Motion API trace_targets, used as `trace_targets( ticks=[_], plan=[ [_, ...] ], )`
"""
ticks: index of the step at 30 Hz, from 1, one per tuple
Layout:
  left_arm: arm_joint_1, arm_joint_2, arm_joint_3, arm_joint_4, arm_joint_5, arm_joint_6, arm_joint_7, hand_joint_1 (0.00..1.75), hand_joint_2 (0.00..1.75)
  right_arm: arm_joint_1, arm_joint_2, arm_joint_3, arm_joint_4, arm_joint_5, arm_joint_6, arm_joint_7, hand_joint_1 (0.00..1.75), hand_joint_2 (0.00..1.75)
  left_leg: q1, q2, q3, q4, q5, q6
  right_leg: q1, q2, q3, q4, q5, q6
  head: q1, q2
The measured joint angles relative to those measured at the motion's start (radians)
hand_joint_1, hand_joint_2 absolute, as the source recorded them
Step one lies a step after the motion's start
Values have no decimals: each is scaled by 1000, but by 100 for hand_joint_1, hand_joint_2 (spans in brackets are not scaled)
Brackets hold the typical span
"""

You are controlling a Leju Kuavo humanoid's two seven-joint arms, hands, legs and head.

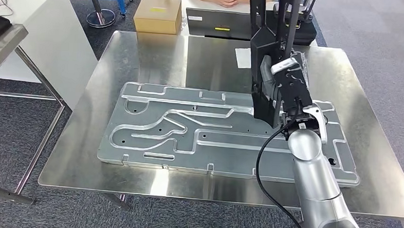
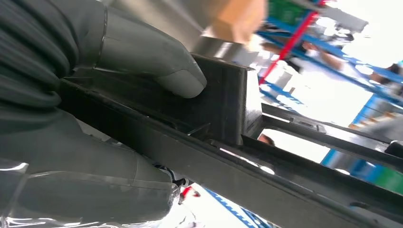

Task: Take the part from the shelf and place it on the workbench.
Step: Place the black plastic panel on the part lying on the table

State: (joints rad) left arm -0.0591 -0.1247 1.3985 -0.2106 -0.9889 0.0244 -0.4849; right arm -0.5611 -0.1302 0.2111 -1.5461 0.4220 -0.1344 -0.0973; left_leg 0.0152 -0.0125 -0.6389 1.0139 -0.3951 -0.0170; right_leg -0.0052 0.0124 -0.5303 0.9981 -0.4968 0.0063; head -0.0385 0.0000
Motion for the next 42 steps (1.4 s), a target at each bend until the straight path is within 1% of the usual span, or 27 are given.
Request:
trace_targets(
  ticks=[5,10,15,19,23,29,34,35,37,39,42],
  plan=[
    [-1,0,0,0,-7,-10,0,0,0,-9,23,43,44,159,39,111,175,175,-1,0,3,-1,1,1,1,0,1,1,0,1,0,0],
    [-1,0,0,0,-15,-19,2,0,0,-11,42,70,75,200,51,134,175,175,-1,0,4,-1,2,1,2,0,1,3,0,0,0,0],
    [-3,1,-2,0,-28,-36,4,0,0,-15,50,91,98,263,122,177,175,175,0,0,6,-2,1,1,2,0,3,3,-1,0,0,0],
    [-8,3,-6,0,-39,-54,8,0,0,-11,64,135,149,321,153,203,175,175,2,-3,13,-2,0,0,2,-5,10,2,-4,-1,0,0],
    [-9,6,-9,0,-46,-62,15,0,0,15,77,156,221,364,168,230,175,175,3,-8,12,-2,2,2,2,-9,11,2,-4,0,0,0],
    [-15,10,-13,0,-50,-74,24,0,0,18,123,181,367,424,161,229,175,175,3,-6,14,-1,2,3,2,-7,12,2,-2,2,0,0],
    [-16,11,-13,0,-47,-74,26,0,0,-31,159,199,529,442,154,206,175,175,3,-5,19,-1,1,2,2,-7,17,2,-3,1,0,0],
    [-17,11,-13,0,-45,-73,26,0,0,-44,167,200,571,444,142,194,175,175,4,-5,20,-1,1,2,2,-7,19,1,-4,0,0,0],
    [-18,11,-13,0,-40,-69,26,0,0,-70,181,199,652,446,121,174,175,175,5,-4,25,-2,-1,2,3,-7,23,0,-9,-7,0,0],
    [-18,11,-13,0,-36,-67,26,0,0,-91,192,198,715,446,112,162,175,175,5,-3,29,-2,-3,1,4,-6,27,-1,-15,-11,0,0],
    [-19,11,-13,0,-36,-66,26,0,0,-114,201,197,772,446,111,157,175,175,5,-2,31,-1,-4,1,4,-6,29,-1,-15,-9,0,0]
  ],
)
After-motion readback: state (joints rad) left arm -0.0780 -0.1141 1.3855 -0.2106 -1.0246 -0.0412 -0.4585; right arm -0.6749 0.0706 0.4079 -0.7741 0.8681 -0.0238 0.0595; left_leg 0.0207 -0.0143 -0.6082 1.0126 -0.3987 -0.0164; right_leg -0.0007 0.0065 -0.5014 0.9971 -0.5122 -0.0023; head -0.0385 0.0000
